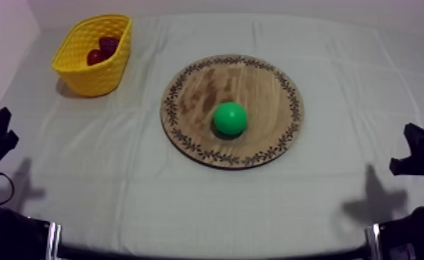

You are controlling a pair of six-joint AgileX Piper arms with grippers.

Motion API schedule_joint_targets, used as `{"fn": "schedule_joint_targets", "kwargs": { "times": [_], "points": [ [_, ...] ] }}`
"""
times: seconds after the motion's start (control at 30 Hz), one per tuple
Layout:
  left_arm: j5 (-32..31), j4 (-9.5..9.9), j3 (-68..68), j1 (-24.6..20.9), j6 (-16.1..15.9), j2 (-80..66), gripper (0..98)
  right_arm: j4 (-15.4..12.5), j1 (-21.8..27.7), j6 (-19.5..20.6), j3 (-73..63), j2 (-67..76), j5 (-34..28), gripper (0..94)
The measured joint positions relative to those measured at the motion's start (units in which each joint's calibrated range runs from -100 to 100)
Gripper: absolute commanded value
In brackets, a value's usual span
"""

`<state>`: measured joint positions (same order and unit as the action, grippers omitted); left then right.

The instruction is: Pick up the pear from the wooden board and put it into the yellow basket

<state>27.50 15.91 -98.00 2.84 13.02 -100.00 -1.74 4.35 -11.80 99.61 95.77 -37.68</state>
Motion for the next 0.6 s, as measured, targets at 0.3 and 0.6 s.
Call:
{"fn": "schedule_joint_targets", "kwargs": {
  "times": [0.3, 0.6],
  "points": [
    [8.2, -2.94, 1.3, 0.5, -1.9, 0.0, 0.0, 0.0, 0.0, 0.0, 0.0, 0.0, -0.2, 0.5],
    [7.5, -2.27, 5.1, 0.4, -0.7, 2.4, 0.0, 0.0, 0.0, 0.0, 0.0, 0.0, -0.2, 0.5]
  ]
}}
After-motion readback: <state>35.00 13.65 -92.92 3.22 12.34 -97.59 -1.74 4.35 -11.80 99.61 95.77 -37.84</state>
